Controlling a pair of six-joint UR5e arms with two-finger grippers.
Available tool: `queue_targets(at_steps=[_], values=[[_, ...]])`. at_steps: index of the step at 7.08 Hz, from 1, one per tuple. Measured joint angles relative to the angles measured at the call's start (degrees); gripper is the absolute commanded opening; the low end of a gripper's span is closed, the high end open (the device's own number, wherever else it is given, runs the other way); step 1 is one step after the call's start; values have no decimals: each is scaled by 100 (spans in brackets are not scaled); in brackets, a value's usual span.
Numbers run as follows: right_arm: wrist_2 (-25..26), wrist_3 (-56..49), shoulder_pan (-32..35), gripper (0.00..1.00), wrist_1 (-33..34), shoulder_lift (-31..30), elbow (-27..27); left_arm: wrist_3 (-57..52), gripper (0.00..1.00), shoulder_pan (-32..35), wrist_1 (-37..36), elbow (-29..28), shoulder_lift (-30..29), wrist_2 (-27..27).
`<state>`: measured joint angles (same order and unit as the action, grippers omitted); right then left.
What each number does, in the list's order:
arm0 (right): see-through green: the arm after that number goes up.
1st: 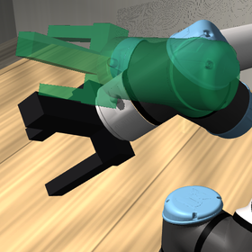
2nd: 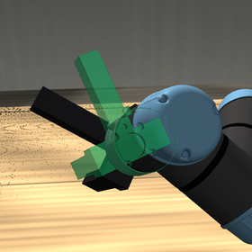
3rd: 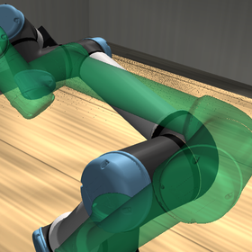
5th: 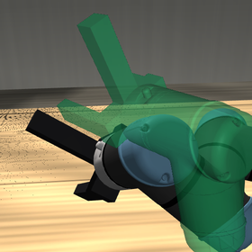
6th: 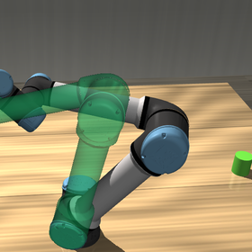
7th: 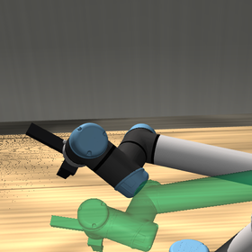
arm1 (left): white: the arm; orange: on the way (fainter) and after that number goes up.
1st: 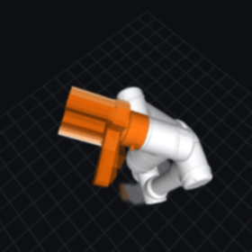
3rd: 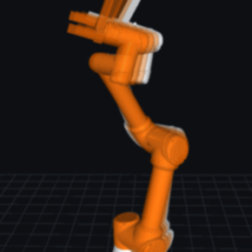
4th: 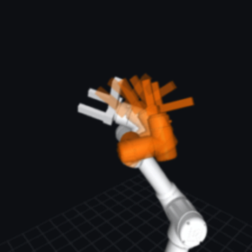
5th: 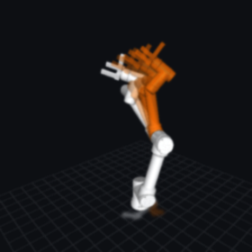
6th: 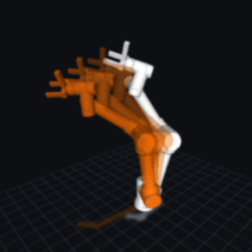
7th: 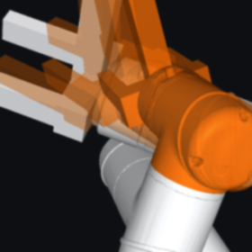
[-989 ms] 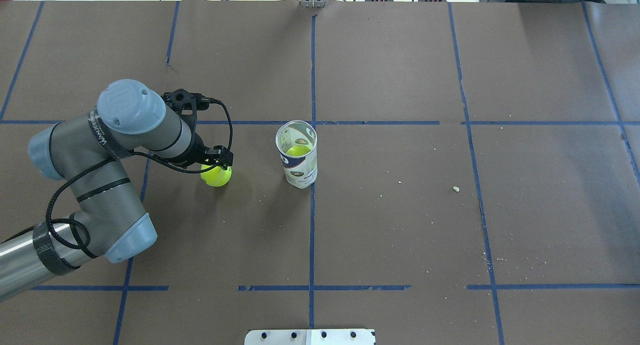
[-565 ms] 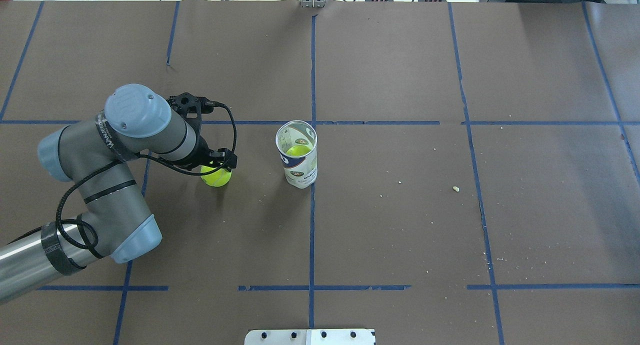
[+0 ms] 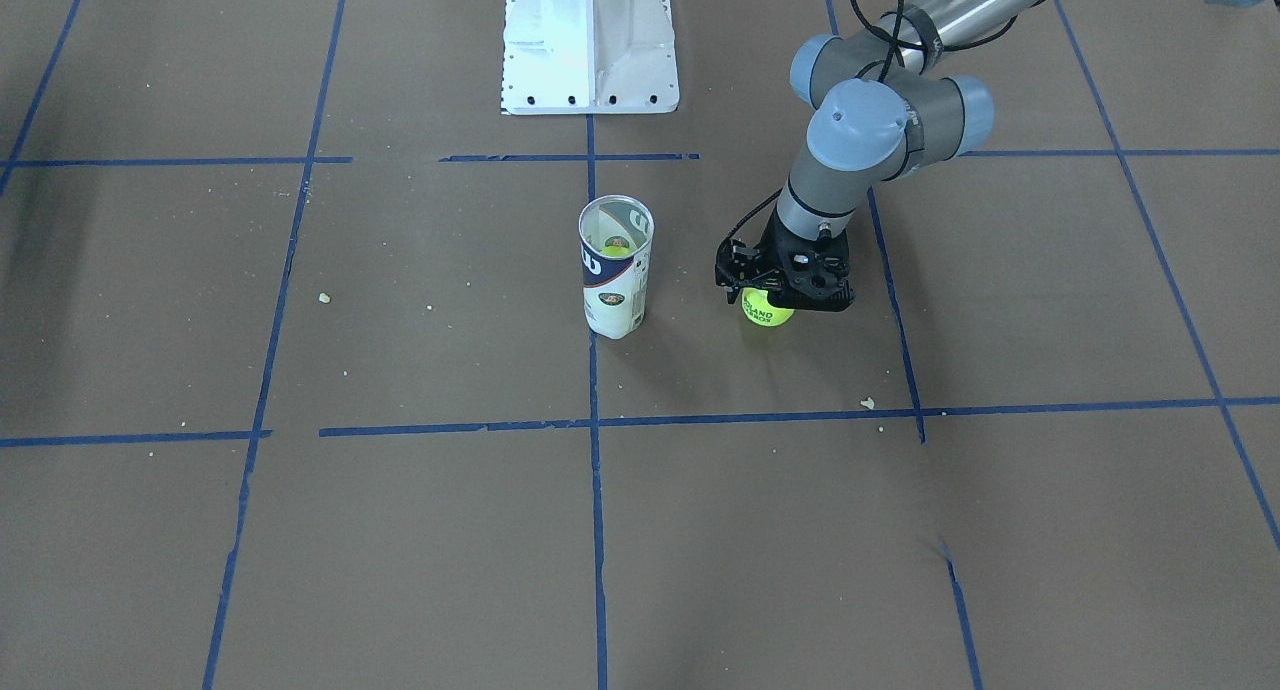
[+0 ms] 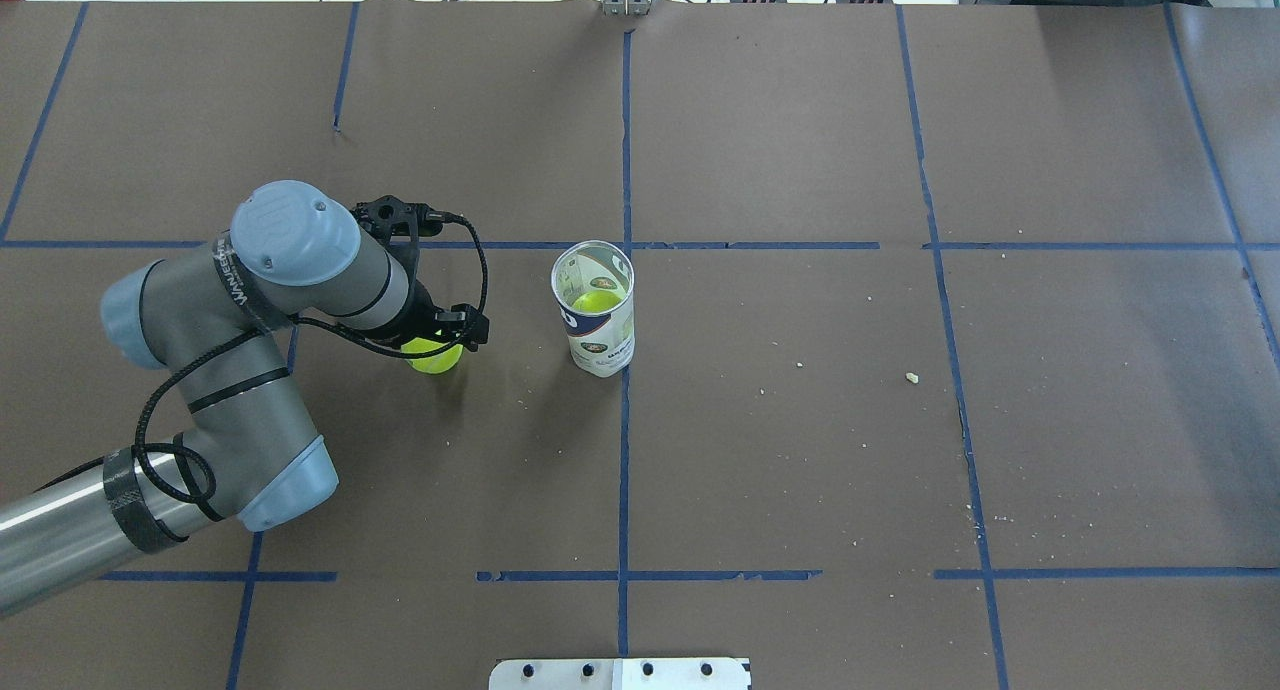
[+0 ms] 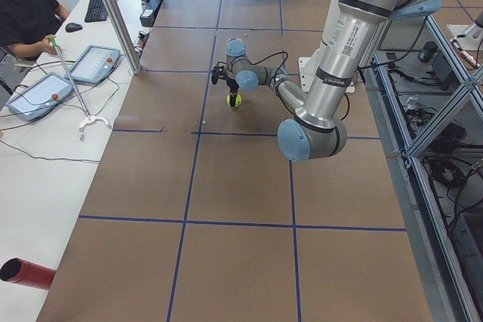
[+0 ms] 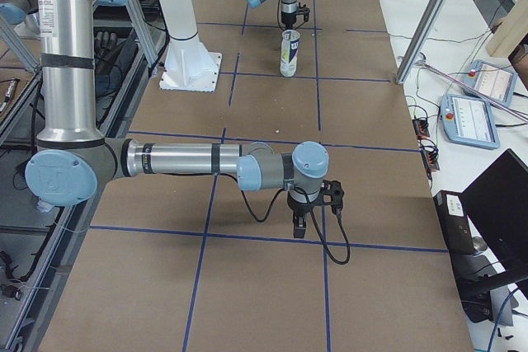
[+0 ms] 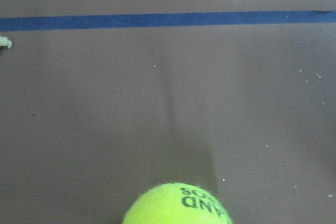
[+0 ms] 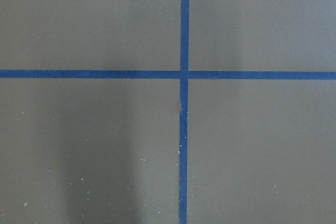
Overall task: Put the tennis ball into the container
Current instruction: 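Close the left gripper around the tennis ball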
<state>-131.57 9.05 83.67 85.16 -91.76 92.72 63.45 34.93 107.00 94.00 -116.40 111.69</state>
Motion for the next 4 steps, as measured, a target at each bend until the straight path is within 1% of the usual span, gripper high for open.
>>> queue_targets(at_steps=[1,2,4], values=[[0,0,0,100,0,0,0,17,21,1,4,7,9,-4],[0,0,0,100,0,0,0,60,0,3,3,24,18,-19],[0,0,-3,100,0,0,0,103,0,60,-73,245,36,-83]])
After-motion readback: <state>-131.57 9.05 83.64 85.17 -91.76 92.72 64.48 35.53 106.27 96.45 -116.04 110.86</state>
